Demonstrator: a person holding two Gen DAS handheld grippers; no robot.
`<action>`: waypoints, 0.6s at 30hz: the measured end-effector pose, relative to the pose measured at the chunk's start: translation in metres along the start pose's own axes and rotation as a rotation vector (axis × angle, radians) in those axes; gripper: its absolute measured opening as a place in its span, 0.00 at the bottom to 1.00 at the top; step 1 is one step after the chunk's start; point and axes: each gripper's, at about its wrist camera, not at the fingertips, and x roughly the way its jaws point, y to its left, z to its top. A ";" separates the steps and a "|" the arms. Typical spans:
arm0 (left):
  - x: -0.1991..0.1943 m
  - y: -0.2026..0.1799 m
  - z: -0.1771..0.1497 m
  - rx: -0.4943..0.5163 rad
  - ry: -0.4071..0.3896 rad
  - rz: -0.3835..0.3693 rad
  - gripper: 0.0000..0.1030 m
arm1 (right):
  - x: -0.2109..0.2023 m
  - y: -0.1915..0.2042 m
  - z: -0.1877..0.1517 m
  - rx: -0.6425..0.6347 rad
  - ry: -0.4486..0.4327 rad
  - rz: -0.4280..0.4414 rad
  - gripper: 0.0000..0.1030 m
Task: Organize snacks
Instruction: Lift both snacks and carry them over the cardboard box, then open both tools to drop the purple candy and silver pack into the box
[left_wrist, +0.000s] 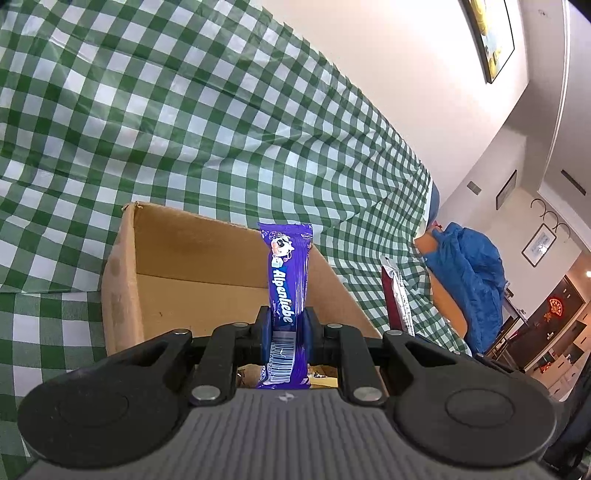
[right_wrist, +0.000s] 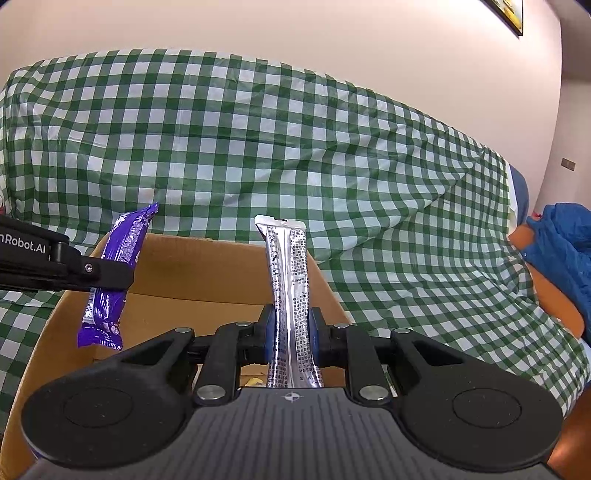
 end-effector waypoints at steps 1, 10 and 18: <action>0.000 0.000 0.000 0.001 0.000 -0.001 0.18 | 0.000 0.000 0.000 -0.001 -0.001 0.001 0.19; -0.001 -0.001 0.002 0.008 -0.006 -0.001 0.18 | 0.000 0.001 0.001 -0.002 0.001 0.004 0.19; -0.013 -0.008 0.011 0.073 -0.083 0.009 0.69 | 0.003 0.008 -0.001 -0.031 0.020 -0.005 0.40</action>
